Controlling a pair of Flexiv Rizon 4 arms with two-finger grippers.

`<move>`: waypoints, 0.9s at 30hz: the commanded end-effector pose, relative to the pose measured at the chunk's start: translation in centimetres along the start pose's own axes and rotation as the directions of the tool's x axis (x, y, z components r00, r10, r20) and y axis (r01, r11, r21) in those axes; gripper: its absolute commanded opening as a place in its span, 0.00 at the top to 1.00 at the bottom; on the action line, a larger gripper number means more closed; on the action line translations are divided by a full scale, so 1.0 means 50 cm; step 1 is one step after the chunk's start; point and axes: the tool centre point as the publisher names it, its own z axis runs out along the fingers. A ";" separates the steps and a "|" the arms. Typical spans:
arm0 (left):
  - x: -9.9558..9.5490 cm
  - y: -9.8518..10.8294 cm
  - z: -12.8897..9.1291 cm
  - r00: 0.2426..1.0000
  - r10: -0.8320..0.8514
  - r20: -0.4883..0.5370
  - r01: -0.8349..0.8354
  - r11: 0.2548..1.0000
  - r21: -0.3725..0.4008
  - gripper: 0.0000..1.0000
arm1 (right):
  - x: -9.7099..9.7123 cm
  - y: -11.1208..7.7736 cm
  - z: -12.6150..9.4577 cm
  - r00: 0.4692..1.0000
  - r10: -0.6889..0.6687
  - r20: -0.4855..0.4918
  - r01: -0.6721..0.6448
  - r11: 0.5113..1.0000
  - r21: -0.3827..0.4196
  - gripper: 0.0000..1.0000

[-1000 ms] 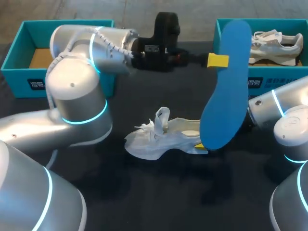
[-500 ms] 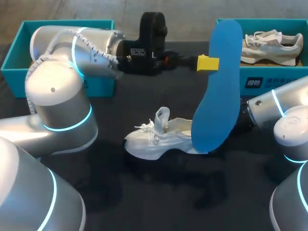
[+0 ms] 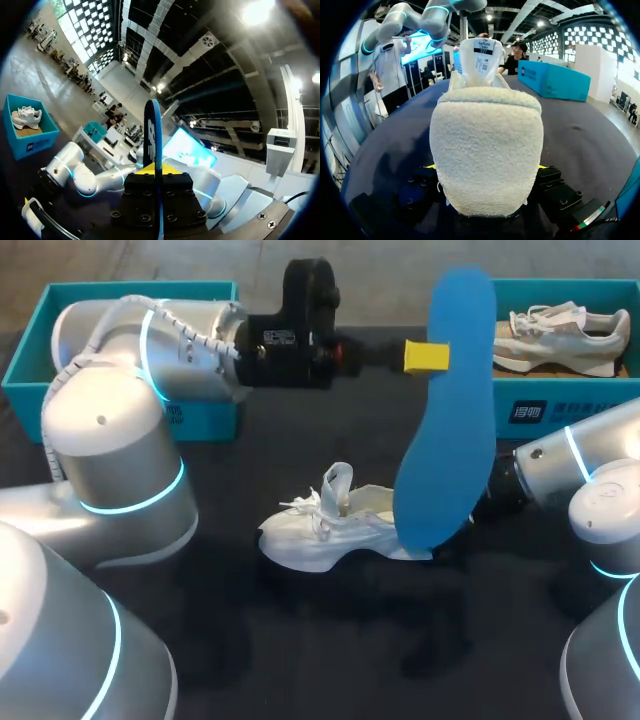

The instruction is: Take the shoe out of the shoebox, open the shoe tongue, remove and reinsert the insole, then place the shoe into the shoebox

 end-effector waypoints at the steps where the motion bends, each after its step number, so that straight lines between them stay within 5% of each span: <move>1: 0.061 0.006 -0.011 0.998 -0.027 0.049 0.026 1.000 0.016 1.00 | 0.000 -0.001 0.002 1.000 0.000 0.001 0.000 1.000 0.004 1.00; 13: 0.142 0.004 -0.032 0.991 -0.117 0.060 0.116 0.993 0.025 1.00 | 0.000 -0.001 0.002 1.000 0.000 0.001 0.000 1.000 0.004 1.00; 27: 0.138 0.002 -0.048 0.990 -0.131 0.056 0.130 0.991 0.026 1.00 | 0.000 -0.001 0.002 1.000 0.000 0.001 0.000 1.000 0.004 1.00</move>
